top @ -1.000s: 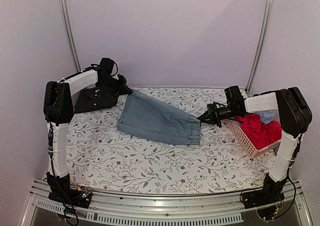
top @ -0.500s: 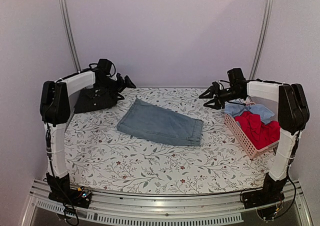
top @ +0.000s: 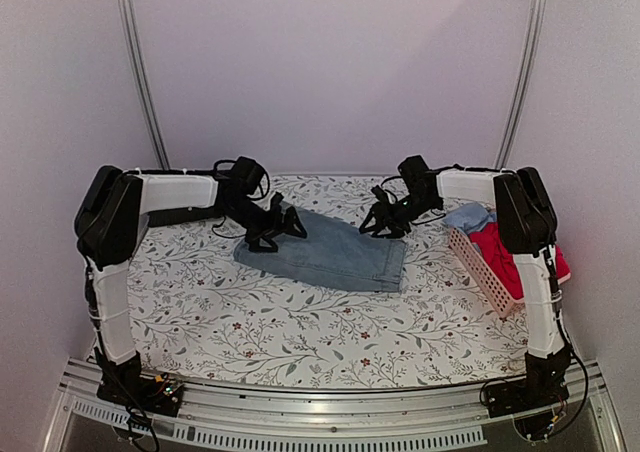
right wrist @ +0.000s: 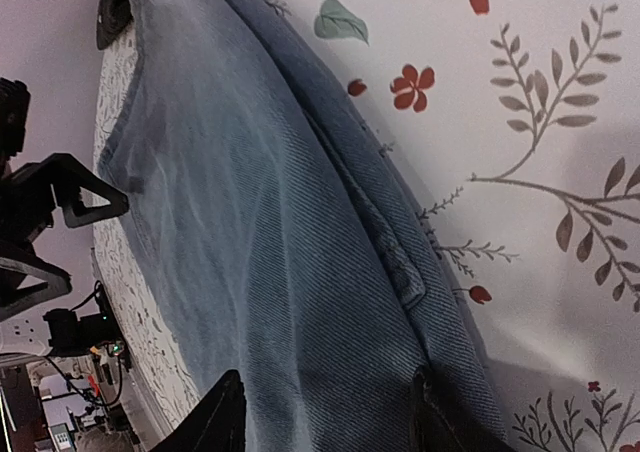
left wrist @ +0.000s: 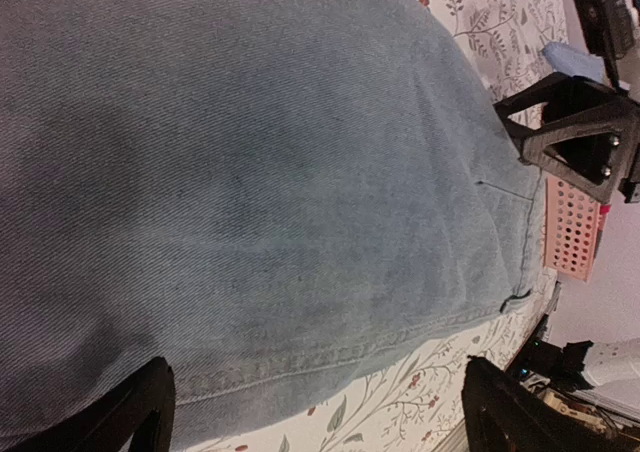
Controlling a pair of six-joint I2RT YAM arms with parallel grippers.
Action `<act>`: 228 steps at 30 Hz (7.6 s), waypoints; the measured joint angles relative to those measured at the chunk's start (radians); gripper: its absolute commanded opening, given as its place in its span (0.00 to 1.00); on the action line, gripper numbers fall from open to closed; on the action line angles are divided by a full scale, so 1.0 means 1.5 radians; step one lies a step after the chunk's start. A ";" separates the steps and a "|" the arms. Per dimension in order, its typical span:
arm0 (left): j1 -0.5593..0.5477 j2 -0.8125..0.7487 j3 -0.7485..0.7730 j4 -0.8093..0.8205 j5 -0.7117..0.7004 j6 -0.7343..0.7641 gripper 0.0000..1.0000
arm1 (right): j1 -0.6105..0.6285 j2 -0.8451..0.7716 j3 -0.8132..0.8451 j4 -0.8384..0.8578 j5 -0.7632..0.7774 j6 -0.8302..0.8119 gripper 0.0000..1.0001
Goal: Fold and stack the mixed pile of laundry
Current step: Rotate the rectangle-folded skirt at the center of the board, then pick up the rectangle-folded skirt from the center of the board, then fold the rectangle-folded skirt at the center of the board, then smooth out the square-folded skirt at the center of the board, then move the square-folded skirt to the center of the board.
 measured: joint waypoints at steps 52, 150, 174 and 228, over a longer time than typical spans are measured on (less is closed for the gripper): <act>-0.544 -0.224 -0.302 0.044 -0.563 0.295 1.00 | 0.237 -0.046 -0.214 0.123 -0.168 0.077 0.23; -0.103 -0.308 -0.138 -0.012 -0.002 0.337 1.00 | 0.126 -0.447 -0.510 0.207 -0.138 0.123 0.57; -0.017 -0.051 -0.168 0.192 0.040 0.119 1.00 | 0.143 -0.137 -0.398 0.351 -0.156 0.213 0.56; -0.012 -0.091 -0.371 0.405 0.098 -0.050 0.91 | 0.133 -0.165 -0.322 0.158 0.070 0.148 0.63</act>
